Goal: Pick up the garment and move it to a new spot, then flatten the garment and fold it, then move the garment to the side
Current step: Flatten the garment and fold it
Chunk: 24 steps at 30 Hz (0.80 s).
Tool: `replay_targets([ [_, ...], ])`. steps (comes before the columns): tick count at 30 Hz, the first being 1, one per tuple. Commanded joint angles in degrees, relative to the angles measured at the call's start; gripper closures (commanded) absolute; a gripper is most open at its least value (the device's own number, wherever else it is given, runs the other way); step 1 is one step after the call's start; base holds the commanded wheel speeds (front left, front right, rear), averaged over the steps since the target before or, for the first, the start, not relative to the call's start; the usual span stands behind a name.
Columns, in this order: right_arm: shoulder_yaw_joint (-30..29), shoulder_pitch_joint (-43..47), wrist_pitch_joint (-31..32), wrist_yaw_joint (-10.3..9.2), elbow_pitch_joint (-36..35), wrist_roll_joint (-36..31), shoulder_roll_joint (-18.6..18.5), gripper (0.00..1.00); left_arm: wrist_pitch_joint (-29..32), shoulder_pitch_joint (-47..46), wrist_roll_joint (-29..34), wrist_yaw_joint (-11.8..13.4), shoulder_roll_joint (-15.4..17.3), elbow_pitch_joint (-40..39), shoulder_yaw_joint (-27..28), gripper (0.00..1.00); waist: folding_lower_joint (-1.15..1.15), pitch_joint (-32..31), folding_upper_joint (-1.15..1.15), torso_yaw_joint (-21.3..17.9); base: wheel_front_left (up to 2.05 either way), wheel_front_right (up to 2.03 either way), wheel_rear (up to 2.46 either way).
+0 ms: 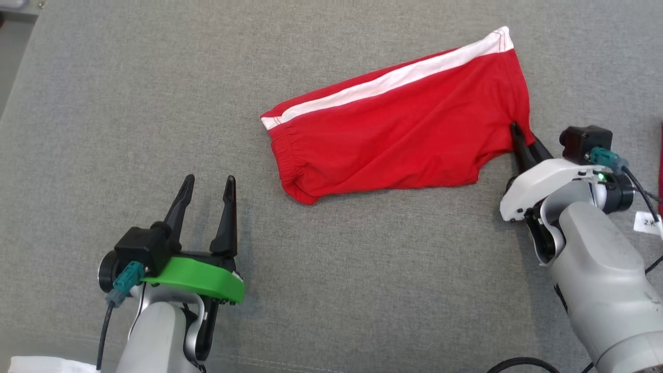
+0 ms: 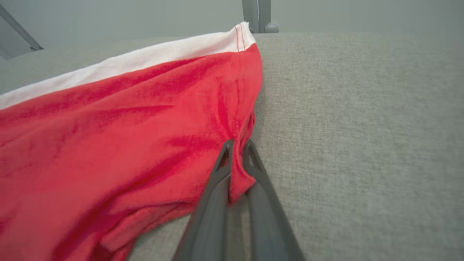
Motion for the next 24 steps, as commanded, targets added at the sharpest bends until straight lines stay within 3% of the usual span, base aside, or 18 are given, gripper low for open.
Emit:
replay_targets([
  [1, -0.63, 2.15, 0.12, -0.12, -0.53, 0.98, 0.17, 1.00, 0.02, 1.33, 0.76, 0.08, 0.19, 0.17, 0.29, 0.00, 0.00, -1.52, 0.00, -1.16, 0.00, 0.00, 0.00],
  [12, -4.08, 15.25, 0.05, -0.12, -7.32, 3.84, 3.75, 1.00, 0.02, 7.09, 1.47, 0.08, 0.21, 1.45, 2.04, 0.00, 0.00, -11.03, 0.00, -7.38, 0.00, 0.00, 0.00],
  [24, -6.43, 19.31, 0.05, -0.12, -8.94, 2.19, 3.49, 1.00, 0.02, 9.84, 1.17, 0.08, 0.19, 1.06, 1.13, 0.00, 0.00, -12.71, 0.00, -8.23, 0.00, 0.00, 0.00],
])
